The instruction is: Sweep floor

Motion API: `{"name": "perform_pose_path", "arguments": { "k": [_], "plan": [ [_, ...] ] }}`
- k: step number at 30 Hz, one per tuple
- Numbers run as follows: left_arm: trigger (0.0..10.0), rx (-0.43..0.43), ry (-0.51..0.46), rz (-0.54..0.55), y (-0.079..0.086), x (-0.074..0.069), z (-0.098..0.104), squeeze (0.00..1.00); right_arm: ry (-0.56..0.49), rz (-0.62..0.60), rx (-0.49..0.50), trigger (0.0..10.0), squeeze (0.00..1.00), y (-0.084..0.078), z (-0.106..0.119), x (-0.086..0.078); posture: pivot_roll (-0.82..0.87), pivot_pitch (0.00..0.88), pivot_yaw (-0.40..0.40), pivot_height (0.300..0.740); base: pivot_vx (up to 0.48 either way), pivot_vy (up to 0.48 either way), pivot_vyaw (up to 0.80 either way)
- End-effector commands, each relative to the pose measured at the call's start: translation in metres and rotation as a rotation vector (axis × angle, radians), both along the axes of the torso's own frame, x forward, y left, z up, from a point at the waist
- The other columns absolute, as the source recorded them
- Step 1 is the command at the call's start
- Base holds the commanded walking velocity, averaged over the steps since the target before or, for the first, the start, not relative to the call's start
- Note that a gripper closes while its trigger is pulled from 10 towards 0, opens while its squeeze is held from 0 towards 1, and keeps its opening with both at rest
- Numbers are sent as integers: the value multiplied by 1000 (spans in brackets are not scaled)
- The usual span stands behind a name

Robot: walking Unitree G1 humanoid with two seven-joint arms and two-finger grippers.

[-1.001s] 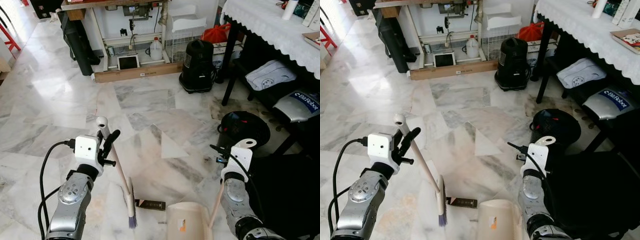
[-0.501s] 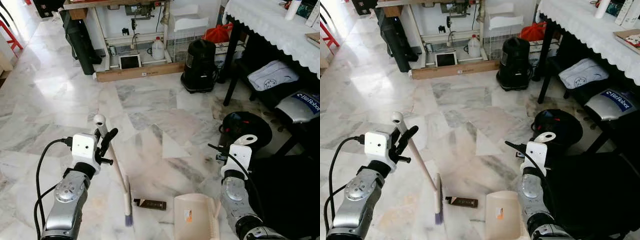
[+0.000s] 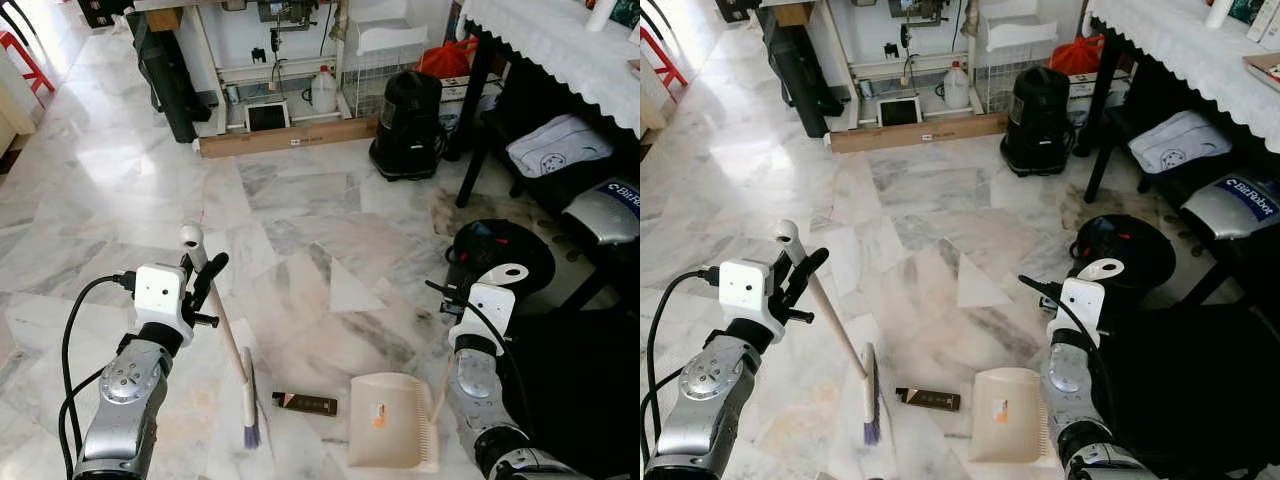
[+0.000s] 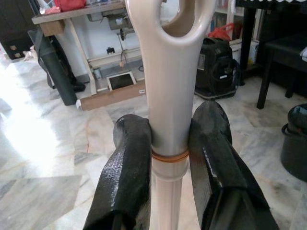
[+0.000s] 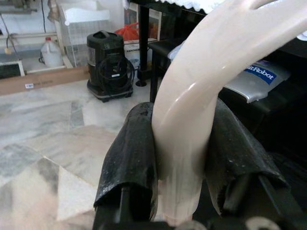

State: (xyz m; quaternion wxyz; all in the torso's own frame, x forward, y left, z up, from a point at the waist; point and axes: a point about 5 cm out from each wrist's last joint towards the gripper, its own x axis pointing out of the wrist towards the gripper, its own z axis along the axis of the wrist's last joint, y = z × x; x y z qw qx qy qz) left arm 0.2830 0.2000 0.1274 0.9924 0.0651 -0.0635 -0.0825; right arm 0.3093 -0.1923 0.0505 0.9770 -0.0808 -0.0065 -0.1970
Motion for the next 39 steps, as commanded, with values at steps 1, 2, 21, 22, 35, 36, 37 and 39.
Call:
{"name": "perform_pose_path", "arguments": {
  "k": [1, 2, 21, 22, 35, 36, 37, 39],
  "plan": [
    [10000, 22, -40, 0, 5, -3, 11, 0, 15, 5, -15, 10000, 0, 0, -1, 0, 239, 86, 79, 740, 0, 0, 0],
    [10000, 23, -37, -4, 6, -3, 11, 0, 24, 2, -18, 10000, 0, -1, -2, 0, 239, 86, 79, 740, 0, 0, 0],
    [10000, 26, -44, 1, 9, -6, 13, 0, -29, -40, -30, 10000, 0, -9, 11, 7, 256, 89, 83, 740, 0, 0, 0],
    [10000, 26, -44, 3, 9, -6, 13, 0, -32, -41, -32, 10000, 0, -9, 12, 8, 259, 90, 82, 740, 0, 0, 0],
    [10000, 22, 14, -2, 11, -8, 0, 0, 5, -15, -38, 10000, 0, 0, 2, 3, 268, 94, 85, 740, 0, 0, 0],
    [10000, 20, 19, 0, 12, -9, -2, 0, 8, -14, -37, 10000, 0, 0, 1, 2, 268, 94, 84, 740, 0, 0, 0],
    [10000, 18, 27, 1, 12, -10, -4, 0, 13, -11, -36, 10000, 0, 1, 0, 1, 271, 95, 83, 740, 0, 0, 0],
    [10000, 26, 51, -7, 14, -12, -9, 0, 27, -2, -33, 10000, 0, 4, -4, -1, 274, 95, 82, 740, 0, 0, 0]
  ]
}}
